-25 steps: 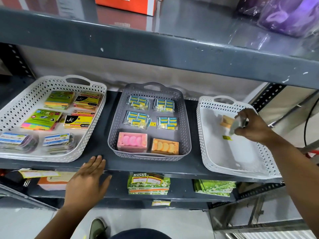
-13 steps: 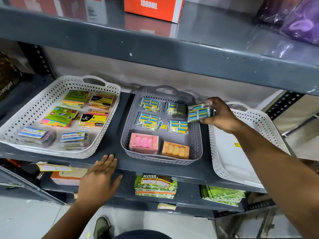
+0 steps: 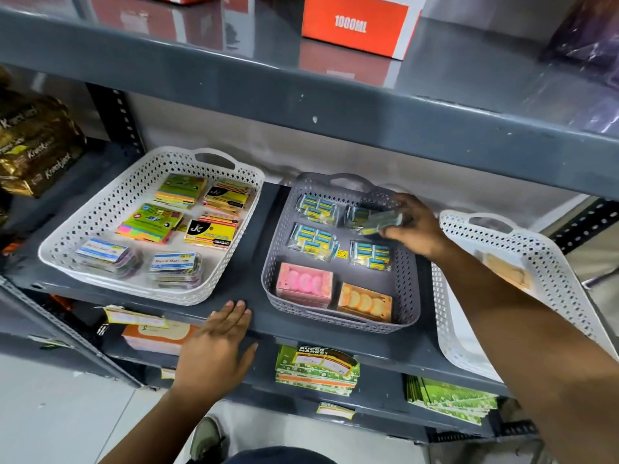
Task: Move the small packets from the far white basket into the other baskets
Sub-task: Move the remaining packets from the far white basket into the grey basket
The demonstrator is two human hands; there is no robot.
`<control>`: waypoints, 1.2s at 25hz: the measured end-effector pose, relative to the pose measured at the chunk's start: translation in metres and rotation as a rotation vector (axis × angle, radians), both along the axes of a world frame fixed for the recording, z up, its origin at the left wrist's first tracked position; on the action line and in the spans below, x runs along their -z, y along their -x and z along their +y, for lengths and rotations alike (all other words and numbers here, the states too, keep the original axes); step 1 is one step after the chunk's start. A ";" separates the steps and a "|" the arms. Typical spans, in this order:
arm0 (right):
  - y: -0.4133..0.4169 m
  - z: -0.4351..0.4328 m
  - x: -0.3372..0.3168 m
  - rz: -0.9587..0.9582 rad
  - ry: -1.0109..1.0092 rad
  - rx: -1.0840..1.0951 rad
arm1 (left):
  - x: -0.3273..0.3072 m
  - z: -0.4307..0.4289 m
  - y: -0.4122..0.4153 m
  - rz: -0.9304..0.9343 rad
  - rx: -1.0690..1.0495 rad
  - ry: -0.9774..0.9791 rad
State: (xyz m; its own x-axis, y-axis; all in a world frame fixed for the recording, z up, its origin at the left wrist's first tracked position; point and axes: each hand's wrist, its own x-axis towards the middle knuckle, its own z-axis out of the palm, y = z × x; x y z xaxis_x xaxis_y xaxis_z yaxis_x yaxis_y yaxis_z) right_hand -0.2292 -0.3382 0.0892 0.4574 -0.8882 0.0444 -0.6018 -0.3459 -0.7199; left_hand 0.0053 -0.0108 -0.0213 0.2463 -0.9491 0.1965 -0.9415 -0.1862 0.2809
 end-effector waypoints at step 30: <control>0.175 -0.056 0.009 0.826 0.012 0.250 | -0.004 -0.001 0.001 -0.018 0.031 0.032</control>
